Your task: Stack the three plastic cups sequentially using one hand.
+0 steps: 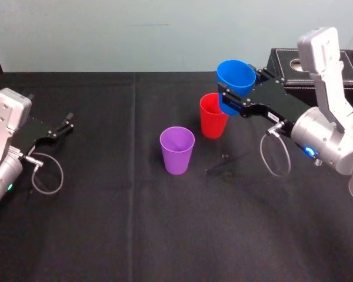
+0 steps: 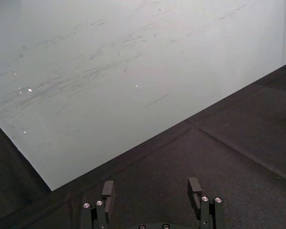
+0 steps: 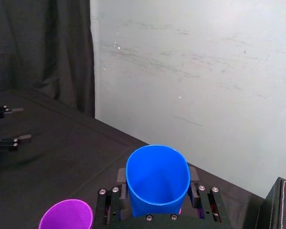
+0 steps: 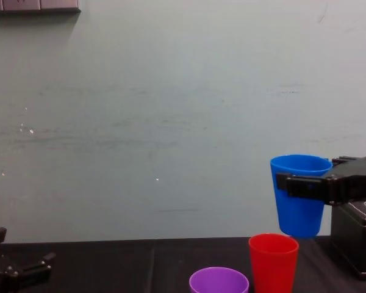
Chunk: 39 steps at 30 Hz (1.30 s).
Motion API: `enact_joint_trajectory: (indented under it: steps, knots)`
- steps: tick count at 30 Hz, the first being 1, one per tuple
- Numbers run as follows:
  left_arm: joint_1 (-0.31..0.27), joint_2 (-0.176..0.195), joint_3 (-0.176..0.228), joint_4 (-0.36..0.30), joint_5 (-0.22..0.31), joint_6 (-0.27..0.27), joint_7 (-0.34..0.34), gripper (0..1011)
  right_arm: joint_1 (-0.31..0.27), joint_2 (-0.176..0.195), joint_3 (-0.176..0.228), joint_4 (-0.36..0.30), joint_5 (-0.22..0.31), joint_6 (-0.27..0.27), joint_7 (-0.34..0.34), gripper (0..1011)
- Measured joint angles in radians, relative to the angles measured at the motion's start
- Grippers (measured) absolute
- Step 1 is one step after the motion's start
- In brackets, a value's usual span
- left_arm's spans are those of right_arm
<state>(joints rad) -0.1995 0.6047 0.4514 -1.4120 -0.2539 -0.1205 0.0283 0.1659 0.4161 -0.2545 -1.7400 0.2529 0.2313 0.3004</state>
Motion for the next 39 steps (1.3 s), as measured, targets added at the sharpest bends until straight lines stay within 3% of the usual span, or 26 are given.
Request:
enact_joint_trajectory:
  steps: [15,23,39]
  knots:
    - [0.000,0.000,0.000,0.000,0.000,0.000,0.000,1005,0.121,-0.078,-0.050,0.176,-0.025,-0.030,0.004,735]
    - [0.000,0.000,0.000,0.000,0.000,0.000,0.000,1005,0.168,-0.114,-0.055,0.253,-0.034,-0.052,-0.001,735]
    - [0.000,0.000,0.000,0.000,0.000,0.000,0.000,1005,0.173,-0.124,-0.055,0.282,-0.042,-0.065,0.003,735]
